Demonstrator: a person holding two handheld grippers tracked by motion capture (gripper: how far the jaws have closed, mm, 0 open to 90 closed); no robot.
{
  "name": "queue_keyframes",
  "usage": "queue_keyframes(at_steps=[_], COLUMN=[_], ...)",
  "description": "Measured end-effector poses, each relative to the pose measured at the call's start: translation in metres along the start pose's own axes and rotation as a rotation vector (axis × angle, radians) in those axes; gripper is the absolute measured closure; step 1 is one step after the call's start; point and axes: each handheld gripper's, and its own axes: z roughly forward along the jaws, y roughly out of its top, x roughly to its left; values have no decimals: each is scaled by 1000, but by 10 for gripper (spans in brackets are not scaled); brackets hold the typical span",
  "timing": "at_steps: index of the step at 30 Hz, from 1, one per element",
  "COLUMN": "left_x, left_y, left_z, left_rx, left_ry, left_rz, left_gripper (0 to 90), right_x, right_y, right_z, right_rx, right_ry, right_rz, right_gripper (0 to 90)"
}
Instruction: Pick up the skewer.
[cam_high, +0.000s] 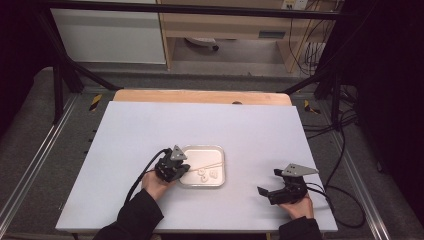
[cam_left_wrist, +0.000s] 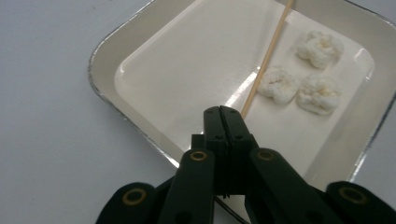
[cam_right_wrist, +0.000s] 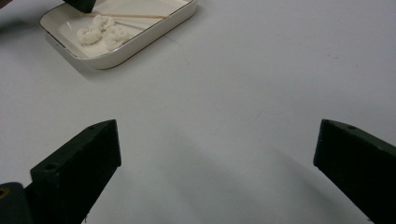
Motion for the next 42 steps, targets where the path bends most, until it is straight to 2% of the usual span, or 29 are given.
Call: queue_keyframes(at_steps=[4,5,9,12,16,28,42], left_x=[-5,-3,-2,-3,-6,-7,-8], left_y=[1,2,5,8,10,14,13], left_z=[-2,-4,-6,-3,2,11,10], left_rx=[-7,-29,-48,-38,-18,15,5], left_ry=[-5,-11,-27,-38,-60,-85,-98], left_rz=[32,23,25,42,65,87,97], left_gripper=[898,897,884,811,798,841,884], right_x=[0,0,0,0,0,0,0], right_y=[0,0,0,0,0,0,0], right_z=[0,0,1,1,1,1,1], right_rx=[-1,2,2,1,1,5,6], right_ry=[0,1,2,2,3,6,5], right_rz=[-1,1,1,0,2,-3,-5], right_gripper=[13,13,13,13,12,12,12])
